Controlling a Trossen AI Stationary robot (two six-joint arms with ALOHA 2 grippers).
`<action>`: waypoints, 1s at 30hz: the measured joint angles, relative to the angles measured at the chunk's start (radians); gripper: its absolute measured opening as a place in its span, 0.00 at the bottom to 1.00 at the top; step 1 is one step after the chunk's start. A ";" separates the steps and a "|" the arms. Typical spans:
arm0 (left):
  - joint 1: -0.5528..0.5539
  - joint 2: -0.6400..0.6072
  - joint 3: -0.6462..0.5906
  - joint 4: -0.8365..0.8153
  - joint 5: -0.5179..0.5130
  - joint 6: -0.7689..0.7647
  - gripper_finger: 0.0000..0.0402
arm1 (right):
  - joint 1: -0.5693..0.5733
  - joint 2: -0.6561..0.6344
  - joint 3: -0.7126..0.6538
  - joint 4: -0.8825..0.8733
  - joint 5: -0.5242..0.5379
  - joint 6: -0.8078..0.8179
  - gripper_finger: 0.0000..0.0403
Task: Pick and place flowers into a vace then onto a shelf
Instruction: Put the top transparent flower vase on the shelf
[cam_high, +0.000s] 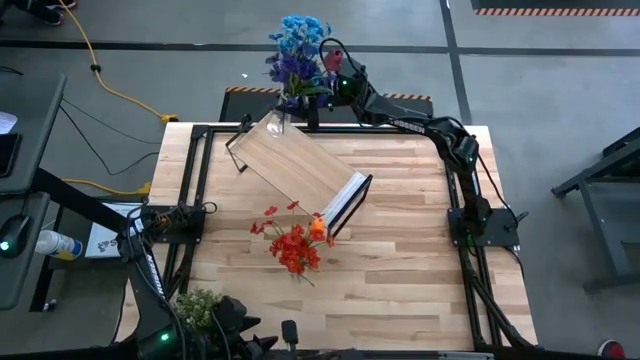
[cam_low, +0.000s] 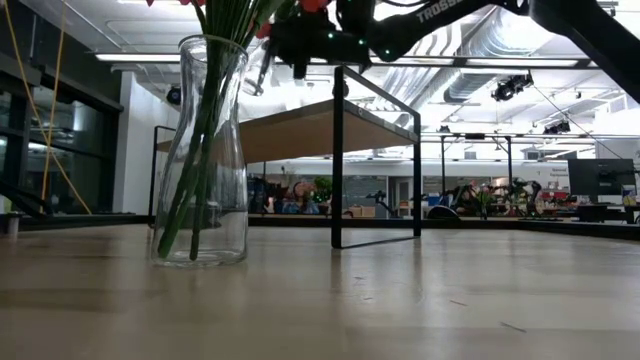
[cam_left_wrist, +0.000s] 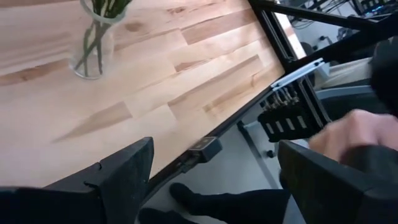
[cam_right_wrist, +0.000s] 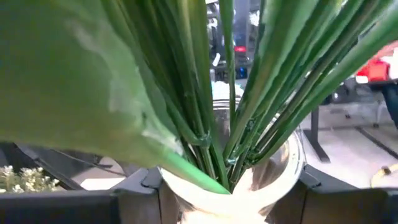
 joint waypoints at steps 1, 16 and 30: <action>0.000 0.000 0.000 -0.008 0.000 0.000 0.94 | 0.007 0.000 0.000 0.014 0.004 -0.001 0.41; 0.000 0.000 0.000 -0.014 0.001 0.000 0.94 | 0.019 0.060 0.000 0.013 0.000 0.057 0.41; 0.002 0.000 0.000 -0.021 0.001 0.000 0.94 | 0.040 0.068 0.000 -0.038 0.021 -0.051 0.41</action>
